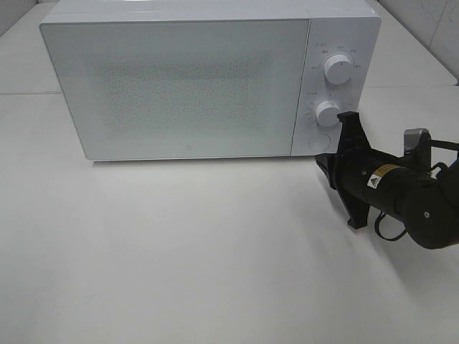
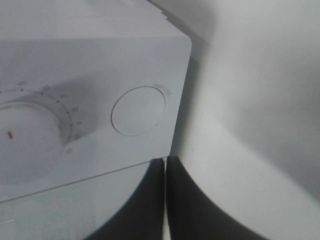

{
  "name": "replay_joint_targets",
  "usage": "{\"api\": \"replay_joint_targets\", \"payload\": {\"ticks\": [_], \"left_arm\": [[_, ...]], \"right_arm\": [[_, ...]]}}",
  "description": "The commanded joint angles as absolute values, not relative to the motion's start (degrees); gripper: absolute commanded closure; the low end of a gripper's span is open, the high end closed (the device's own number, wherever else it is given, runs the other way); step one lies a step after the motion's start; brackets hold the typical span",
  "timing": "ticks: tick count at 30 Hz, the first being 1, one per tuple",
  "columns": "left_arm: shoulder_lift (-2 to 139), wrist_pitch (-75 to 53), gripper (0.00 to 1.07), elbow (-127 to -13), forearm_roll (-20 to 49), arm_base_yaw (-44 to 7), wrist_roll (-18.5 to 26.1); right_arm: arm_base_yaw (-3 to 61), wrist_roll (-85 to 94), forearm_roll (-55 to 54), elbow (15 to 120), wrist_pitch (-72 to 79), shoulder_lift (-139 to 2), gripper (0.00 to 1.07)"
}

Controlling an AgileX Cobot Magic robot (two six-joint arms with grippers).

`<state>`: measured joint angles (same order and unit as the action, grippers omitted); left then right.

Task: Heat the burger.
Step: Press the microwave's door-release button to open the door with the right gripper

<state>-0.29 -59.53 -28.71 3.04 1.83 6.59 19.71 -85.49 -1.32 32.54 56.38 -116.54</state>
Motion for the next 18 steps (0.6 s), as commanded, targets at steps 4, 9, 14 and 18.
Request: {"api": "replay_joint_targets", "payload": {"ticks": [4, 9, 14, 18], "left_arm": [[-1.4, -59.1, 0.07, -28.4, 3.6, 2.0, 6.2], [-1.4, -59.1, 0.07, -28.4, 3.6, 2.0, 6.2], [-1.4, -59.1, 0.07, -28.4, 3.6, 2.0, 6.2], [-1.4, -59.1, 0.07, -28.4, 3.6, 2.0, 6.2]], "right_arm": [[19.8, -83.0, -2.7, 35.7, 54.0, -116.7, 1.07], [19.8, -82.0, -5.0, 37.0, 52.0, -116.7, 1.07], [19.7, -81.6, -5.4, 38.6, 51.7, -117.2, 1.07], [19.7, -82.1, -5.4, 39.7, 51.6, -117.9, 1.07]]}}
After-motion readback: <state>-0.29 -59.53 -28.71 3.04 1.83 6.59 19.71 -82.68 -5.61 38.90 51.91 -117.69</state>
